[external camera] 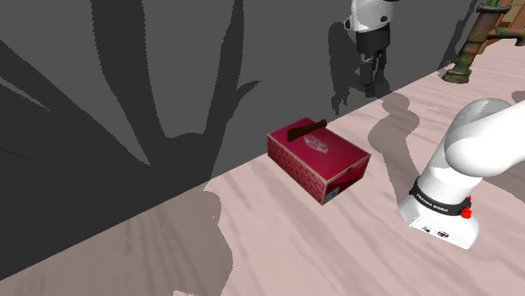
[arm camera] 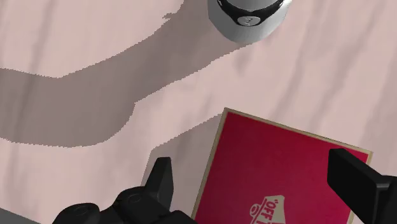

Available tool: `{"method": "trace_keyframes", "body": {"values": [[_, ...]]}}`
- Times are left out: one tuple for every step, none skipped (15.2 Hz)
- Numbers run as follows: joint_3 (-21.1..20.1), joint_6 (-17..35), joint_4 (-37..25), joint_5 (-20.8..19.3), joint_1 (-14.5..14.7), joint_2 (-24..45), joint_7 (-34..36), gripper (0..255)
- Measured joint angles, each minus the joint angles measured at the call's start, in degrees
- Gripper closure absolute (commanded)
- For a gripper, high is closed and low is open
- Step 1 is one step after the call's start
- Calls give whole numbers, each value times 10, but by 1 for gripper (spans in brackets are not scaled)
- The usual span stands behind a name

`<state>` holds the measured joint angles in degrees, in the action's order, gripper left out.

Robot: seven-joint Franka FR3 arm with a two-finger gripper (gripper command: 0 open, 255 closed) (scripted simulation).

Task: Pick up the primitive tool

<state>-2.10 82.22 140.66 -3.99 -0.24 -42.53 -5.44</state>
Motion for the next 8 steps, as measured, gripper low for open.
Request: {"method": "trace_keyframes", "body": {"values": [[0, 0, 0, 0, 0, 0, 0, 0], [6, 10, 3, -3, 3, 4, -14, 0], [15, 27, 8, -7, 8, 11, -35, 0], [26, 51, 17, -13, 13, 20, -62, 0], [37, 69, 15, -17, 19, 33, -90, 0], [50, 94, 22, -22, 25, 46, -121, 0], [63, 115, 27, -27, 30, 54, -153, 0], [74, 137, 29, -29, 38, 68, -183, 0]]}}
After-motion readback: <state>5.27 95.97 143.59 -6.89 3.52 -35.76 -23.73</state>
